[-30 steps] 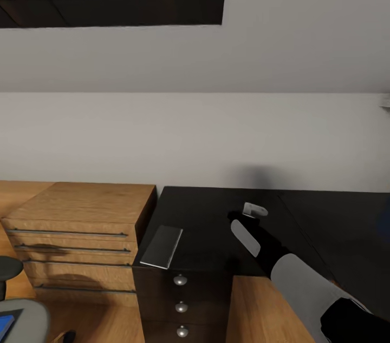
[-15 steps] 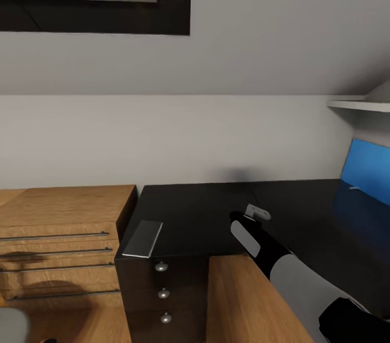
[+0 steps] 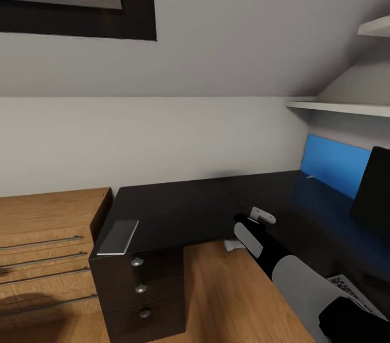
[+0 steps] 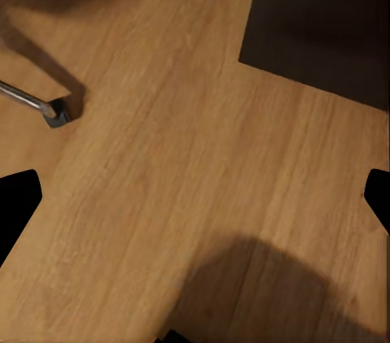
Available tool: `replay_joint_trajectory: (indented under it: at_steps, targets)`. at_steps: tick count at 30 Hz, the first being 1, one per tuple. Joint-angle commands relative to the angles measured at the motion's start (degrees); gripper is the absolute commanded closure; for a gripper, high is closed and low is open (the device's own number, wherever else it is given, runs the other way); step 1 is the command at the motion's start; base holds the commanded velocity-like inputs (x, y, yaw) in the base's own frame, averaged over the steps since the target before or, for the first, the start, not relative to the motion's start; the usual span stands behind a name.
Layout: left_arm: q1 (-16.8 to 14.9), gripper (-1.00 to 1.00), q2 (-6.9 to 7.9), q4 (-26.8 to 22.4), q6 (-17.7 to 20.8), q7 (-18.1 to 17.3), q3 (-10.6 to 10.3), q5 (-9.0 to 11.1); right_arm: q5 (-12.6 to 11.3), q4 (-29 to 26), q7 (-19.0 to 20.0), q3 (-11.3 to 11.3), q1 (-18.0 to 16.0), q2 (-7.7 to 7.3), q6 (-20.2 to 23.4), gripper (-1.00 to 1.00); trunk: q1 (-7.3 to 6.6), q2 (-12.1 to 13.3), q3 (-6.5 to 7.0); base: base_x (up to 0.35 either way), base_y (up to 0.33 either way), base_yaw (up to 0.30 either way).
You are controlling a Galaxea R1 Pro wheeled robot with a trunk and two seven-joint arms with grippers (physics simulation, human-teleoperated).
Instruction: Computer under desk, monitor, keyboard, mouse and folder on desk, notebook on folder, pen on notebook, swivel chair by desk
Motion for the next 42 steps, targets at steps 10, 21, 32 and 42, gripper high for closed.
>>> replay_joint_trajectory:
  at_steps: [10, 21, 32, 42]
  targets:
    - [0.0, -1.00, 0.04, -0.1, -0.1, 0.3, -0.5, 0.5, -0.2, 3.6, 1.2, -2.4, -0.1, -1.55, -1.9, 1.00, 0.00, 0.0, -0.01, -0.001, 0.000, -0.289]
    - [0.0, -1.00, 0.08, -0.2, -0.1, 0.3, -0.4, 0.5, -0.3, 7.7, 2.7, -2.5, -0.1, -1.36, -8.1, 1.00, 0.00, 0.0, -0.01, 0.000, 0.000, -0.111]
    - [0.0, -1.00, 0.13, -0.2, -0.2, 0.2, -0.4, 0.4, -0.2, 8.4, 2.8, -2.5, -0.1, -1.64, -8.3, 1.00, 0.00, 0.0, -0.01, 0.071, -0.015, -0.001]
    - [0.0, -1.00, 0.30, -0.2, -0.2, 0.6, -0.2, 0.6, -0.2, 12.7, 2.8, -7.3, -0.1, -1.86, -10.8, 1.00, 0.00, 0.0, -0.01, 0.158, -0.060, 0.000]
